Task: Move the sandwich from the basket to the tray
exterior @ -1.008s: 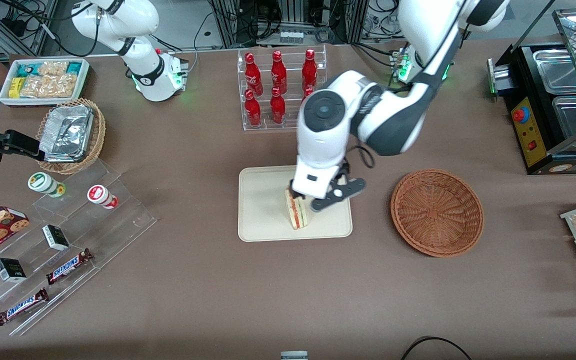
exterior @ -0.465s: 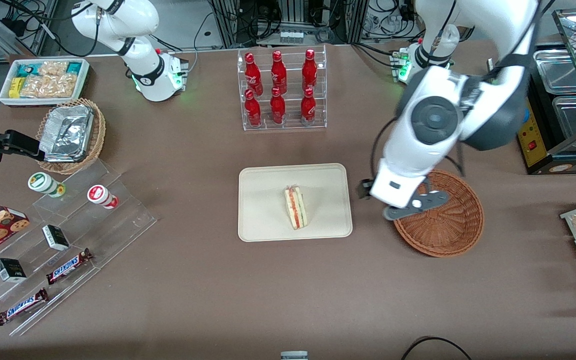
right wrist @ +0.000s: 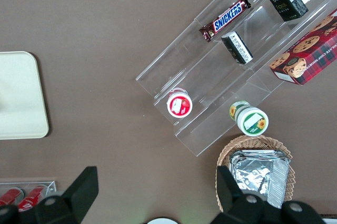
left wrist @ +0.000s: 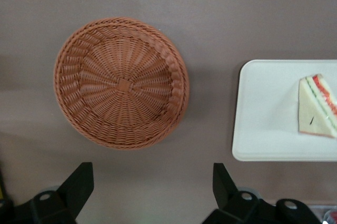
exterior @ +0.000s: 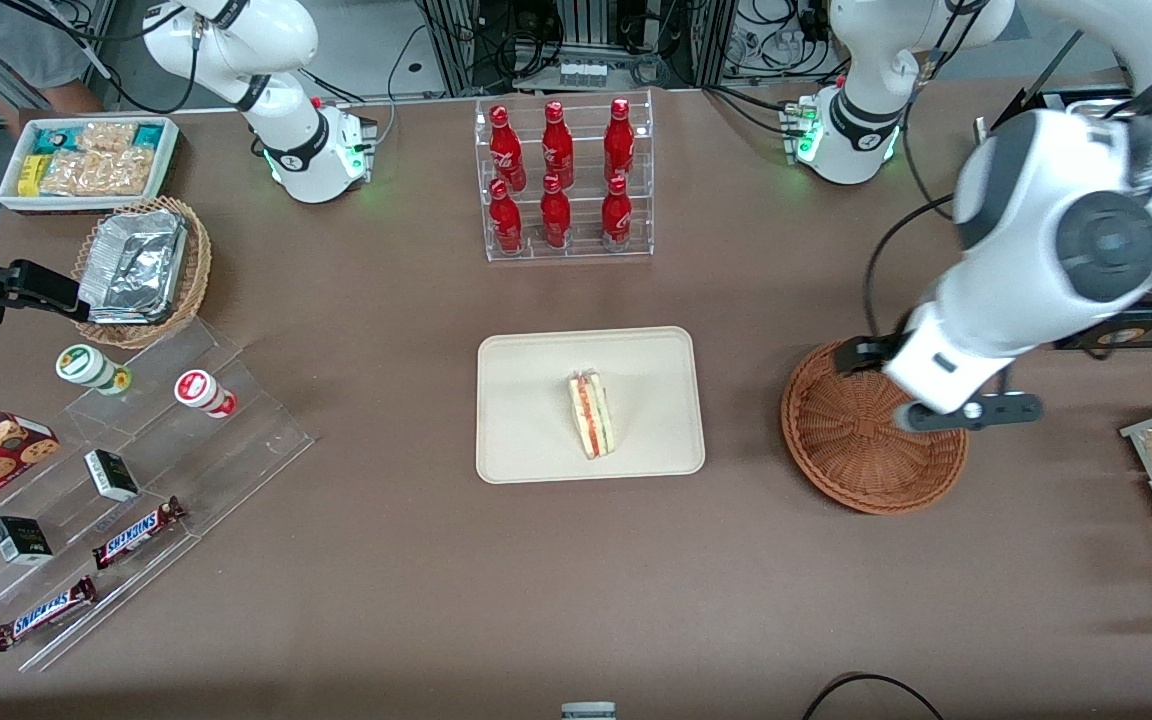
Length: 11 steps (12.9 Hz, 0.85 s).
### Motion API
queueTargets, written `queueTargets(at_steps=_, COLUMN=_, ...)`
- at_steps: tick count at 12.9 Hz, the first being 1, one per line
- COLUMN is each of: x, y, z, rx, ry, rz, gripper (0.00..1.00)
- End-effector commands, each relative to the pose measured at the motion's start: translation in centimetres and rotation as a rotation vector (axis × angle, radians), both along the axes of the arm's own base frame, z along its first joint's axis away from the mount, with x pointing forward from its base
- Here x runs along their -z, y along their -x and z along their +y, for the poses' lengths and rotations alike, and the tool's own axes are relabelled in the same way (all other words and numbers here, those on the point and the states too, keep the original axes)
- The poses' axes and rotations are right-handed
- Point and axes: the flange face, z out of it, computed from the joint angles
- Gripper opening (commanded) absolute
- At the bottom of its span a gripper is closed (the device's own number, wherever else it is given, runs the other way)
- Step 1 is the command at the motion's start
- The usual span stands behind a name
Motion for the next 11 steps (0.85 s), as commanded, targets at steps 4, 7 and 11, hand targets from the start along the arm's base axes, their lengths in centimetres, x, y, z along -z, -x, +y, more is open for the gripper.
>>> queueTargets(at_steps=4, x=-5.2, y=5.7, z=6.8, rx=0.188, ry=0.033, rz=0.007, gripper=1.0)
queueTargets(at_steps=7, x=-7.3, y=7.4, z=8.4, rx=0.199, ry=0.025, rz=0.025, gripper=1.0)
queueTargets(at_steps=11, x=-8.1, y=8.1, z=8.6, rx=0.2, ry=0.015, rz=0.021, gripper=1.0)
